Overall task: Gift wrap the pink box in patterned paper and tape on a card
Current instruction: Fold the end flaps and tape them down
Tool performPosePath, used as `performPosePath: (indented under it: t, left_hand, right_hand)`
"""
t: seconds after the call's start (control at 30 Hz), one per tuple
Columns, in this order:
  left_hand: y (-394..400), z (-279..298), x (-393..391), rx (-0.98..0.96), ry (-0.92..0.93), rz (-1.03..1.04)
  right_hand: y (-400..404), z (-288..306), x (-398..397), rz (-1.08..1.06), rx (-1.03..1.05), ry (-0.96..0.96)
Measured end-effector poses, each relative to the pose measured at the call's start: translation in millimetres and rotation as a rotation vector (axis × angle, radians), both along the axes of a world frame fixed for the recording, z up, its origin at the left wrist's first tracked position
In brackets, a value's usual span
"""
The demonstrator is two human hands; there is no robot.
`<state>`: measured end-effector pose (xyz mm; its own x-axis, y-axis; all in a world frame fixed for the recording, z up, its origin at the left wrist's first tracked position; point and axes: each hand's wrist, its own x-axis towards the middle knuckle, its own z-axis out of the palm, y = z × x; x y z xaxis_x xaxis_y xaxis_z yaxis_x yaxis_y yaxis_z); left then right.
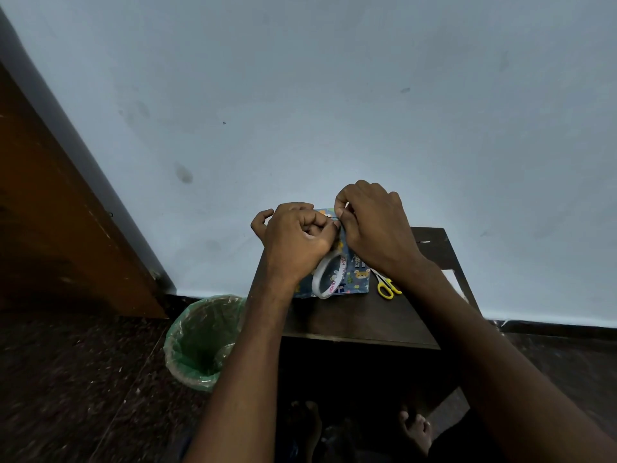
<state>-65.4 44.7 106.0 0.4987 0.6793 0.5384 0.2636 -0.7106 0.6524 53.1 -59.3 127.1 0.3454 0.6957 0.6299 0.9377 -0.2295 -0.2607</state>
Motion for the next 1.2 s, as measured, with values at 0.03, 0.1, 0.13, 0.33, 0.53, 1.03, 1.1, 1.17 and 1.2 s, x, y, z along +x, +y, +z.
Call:
performPosePath:
  t: [0.03, 0.1, 0.13, 0.33, 0.53, 1.03, 1.1, 1.17, 1.2]
  left_hand:
    - [0, 0, 0, 0.009, 0.005, 0.007]
    - [1, 2, 0, 0.04, 0.027, 0.024]
    - [1, 2, 0, 0.046, 0.036, 0.029]
    - [1, 9, 1, -0.037, 0.07, 0.046]
    - [-2, 16, 2, -0.043, 0.183, 0.12]
    - [12, 0, -6, 0.16, 0.147, 0.047]
    - [14, -3, -7, 0.175, 0.133, 0.045]
    - [15, -5, -8, 0.198, 0.109, 0.036]
    - [16, -5, -9, 0.203, 0.101, 0.026]
  right_hand:
    - [0, 0, -1, -0.004, 0.009, 0.006]
    - [1, 0, -2, -0.011, 0.025, 0.02]
    - [2, -1, -3, -0.016, 0.029, 0.023]
    - [5, -3, -6, -0.056, 0.039, 0.03]
    - [6, 1, -6, -0.077, 0.059, 0.123]
    - [-1, -12, 1, 0.026, 0.11, 0.041]
    - [1, -17, -1, 0.011, 0.158, 0.058]
    - [2, -20, -2, 0.001, 0.193, 0.064]
    - [3, -20, -2, -0.003, 0.2, 0.062]
